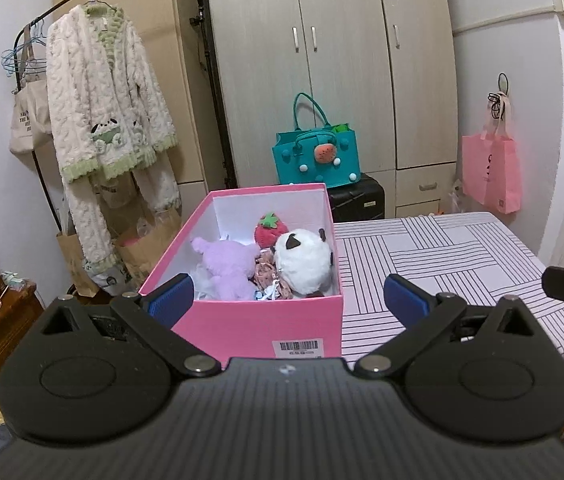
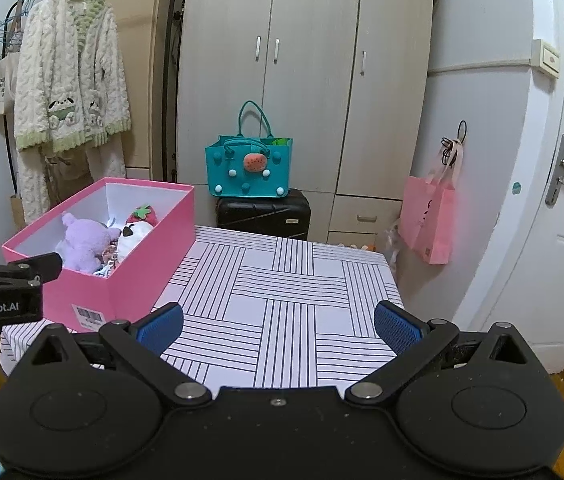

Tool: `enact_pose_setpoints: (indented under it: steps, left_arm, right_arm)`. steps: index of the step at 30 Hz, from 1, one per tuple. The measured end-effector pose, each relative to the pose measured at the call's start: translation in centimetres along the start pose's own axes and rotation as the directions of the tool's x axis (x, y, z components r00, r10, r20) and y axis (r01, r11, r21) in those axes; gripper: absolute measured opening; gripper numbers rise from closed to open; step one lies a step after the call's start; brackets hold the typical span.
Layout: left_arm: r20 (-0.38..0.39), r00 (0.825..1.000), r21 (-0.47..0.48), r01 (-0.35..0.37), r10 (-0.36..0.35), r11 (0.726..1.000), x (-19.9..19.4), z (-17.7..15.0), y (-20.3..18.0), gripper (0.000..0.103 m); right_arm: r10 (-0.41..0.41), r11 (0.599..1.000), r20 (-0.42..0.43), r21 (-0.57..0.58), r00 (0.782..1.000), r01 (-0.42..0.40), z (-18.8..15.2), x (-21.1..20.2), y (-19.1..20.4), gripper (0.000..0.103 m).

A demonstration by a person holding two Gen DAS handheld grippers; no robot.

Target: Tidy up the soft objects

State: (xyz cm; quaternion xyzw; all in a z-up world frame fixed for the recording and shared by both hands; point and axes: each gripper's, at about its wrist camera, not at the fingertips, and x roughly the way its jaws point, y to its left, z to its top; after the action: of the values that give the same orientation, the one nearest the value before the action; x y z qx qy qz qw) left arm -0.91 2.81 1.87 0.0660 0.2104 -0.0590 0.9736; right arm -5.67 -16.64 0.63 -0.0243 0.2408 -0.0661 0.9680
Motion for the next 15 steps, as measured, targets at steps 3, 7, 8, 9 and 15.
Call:
enact_pose_setpoints:
  steps: [3,7,8,9,15]
  left_arm:
    - [-0.001,1.0,0.006,0.007,-0.007,1.0,-0.02,0.0,-0.2,0.103]
    - [-0.007,1.0,0.014,0.008,-0.008,1.0,0.08,-0.06,-0.31,0.103]
    - [-0.009,1.0,0.014,0.008,-0.008,1.0,0.1,-0.05,-0.3,0.103]
    - [-0.011,1.0,0.013,0.008,-0.008,1.0,0.13,-0.05,-0.29,0.103]
    - [-0.027,0.999,0.007,0.026,-0.025,1.0,0.57,-0.12,-0.17,0.103]
  right_arm:
    - [-0.003,1.0,0.0,-0.001,1.0,0.003,-0.03,0.05,-0.1,0.103]
    - [0.0,1.0,0.002,0.0,1.0,0.0,-0.1,0.12,-0.31,0.103]
    - [0.0,1.0,0.002,0.0,1.0,0.0,-0.12,0.16,-0.32,0.103]
    - [-0.001,1.0,0.0,0.0,1.0,0.001,-0.14,0.2,-0.35,0.103]
    - [-0.005,1.0,-0.015,-0.002,1.0,0.005,-0.16,0.78,-0.44,0.103]
